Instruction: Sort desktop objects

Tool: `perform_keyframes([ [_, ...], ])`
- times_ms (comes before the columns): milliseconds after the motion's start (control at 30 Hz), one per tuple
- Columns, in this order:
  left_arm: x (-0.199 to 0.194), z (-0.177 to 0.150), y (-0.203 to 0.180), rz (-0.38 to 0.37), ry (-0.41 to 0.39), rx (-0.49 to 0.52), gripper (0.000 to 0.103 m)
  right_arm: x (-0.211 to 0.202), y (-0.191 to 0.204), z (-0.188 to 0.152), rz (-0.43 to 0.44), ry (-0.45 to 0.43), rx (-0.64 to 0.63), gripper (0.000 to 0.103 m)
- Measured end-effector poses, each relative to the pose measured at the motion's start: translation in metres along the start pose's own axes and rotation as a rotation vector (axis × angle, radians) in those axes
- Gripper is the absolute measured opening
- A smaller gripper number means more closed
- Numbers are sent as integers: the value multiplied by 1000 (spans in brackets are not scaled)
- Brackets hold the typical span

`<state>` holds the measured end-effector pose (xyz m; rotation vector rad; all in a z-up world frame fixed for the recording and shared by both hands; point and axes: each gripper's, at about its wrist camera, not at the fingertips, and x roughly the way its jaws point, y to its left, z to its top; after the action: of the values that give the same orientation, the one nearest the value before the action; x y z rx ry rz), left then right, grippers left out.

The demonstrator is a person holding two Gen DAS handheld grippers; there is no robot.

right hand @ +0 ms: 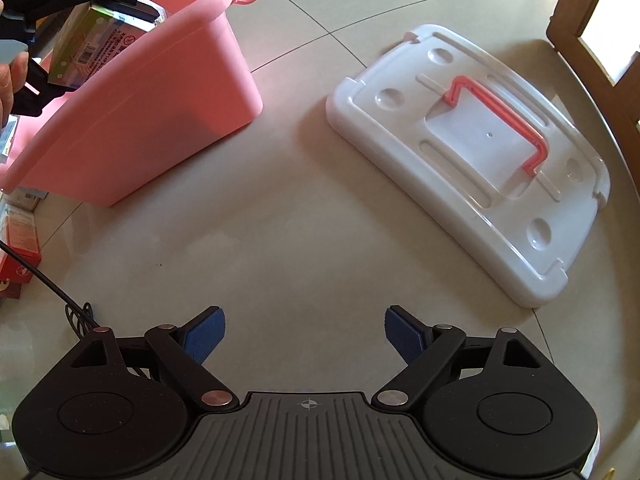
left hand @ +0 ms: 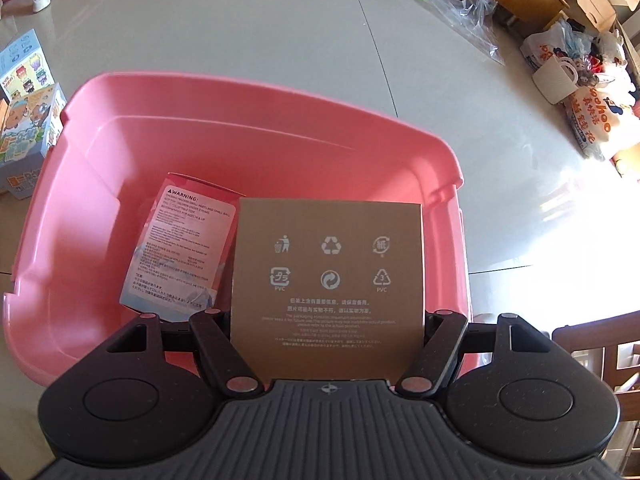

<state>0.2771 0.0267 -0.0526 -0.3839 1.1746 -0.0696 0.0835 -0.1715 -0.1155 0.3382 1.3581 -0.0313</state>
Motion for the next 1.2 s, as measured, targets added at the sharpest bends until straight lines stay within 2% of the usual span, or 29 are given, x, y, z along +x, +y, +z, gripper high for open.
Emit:
perform_keyframes([
  [133, 0, 2, -2, 29, 4, 17, 73, 3, 0, 0, -3, 6, 3, 85],
  [300, 1, -3, -11, 170, 10, 125, 77, 1, 1, 1, 6, 2, 1, 85],
  [467, -8, 0, -5, 178, 9, 87, 84, 0, 2, 1, 15, 1, -2, 85],
  [700, -27, 13, -12, 249, -70, 119, 85, -3, 4, 2, 22, -5, 2, 85],
  [900, -40, 21, -2, 300, -112, 86, 85, -5, 6, 3, 29, -6, 0, 85],
  [1200, -56, 28, 3, 454, -178, 148, 85, -4, 11, 2, 40, 0, -4, 85],
])
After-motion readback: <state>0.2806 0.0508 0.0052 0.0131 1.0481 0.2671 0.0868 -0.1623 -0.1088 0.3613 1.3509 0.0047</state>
